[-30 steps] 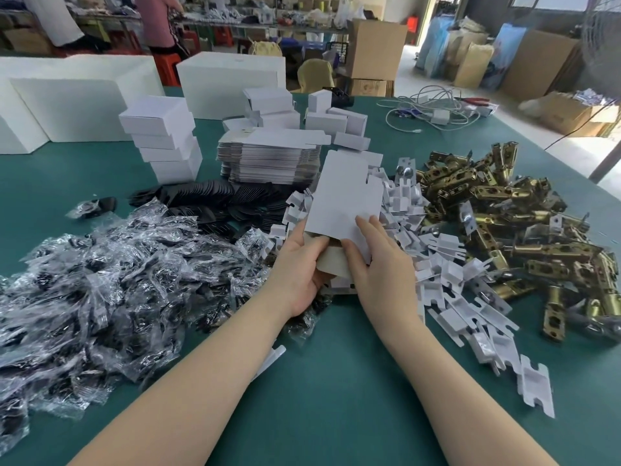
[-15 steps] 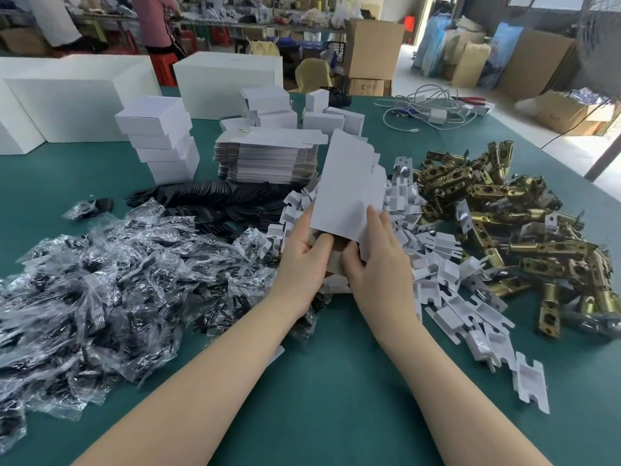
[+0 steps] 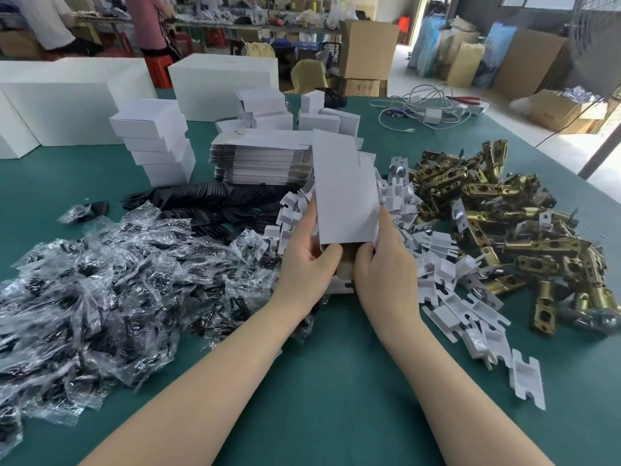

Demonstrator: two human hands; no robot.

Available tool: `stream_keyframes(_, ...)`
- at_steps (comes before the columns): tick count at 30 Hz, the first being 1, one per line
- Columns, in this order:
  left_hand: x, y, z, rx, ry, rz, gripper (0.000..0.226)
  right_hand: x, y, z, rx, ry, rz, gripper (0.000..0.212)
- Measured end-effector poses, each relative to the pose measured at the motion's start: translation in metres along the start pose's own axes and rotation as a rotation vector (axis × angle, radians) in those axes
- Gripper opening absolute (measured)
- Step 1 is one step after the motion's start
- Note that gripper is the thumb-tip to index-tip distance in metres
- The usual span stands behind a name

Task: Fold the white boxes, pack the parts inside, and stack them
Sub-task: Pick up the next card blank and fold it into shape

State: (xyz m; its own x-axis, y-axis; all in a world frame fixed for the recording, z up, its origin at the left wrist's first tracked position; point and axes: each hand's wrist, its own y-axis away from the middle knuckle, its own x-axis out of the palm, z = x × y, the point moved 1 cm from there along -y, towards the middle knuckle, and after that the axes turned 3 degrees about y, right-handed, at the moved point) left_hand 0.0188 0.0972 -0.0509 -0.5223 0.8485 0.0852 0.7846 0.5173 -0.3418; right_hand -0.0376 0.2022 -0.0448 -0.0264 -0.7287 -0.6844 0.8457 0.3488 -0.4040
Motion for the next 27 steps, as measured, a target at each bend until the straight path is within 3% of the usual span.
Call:
stream_keyframes(8, 0.0037, 0.0027, 0.0023, 0.067, -0.166, -0.068, 0.072, -0.0039, 0.0063, 0.0081, -0.034, -0.060, -0.009, 0.053)
stream_keyframes(15, 0.0016, 0.0023, 0.0037, 0.053, -0.215, -0.053, 0.073, -0.0047, 0.0039, 0.0005, 0.058, -0.147, -0.004, 0.058)
stream_keyframes(27, 0.0049, 0.0037, -0.0011, -0.004, -0.306, 0.036, 0.088, -0.0045, 0.0094, 0.0066, 0.095, -0.591, -0.075, 0.044)
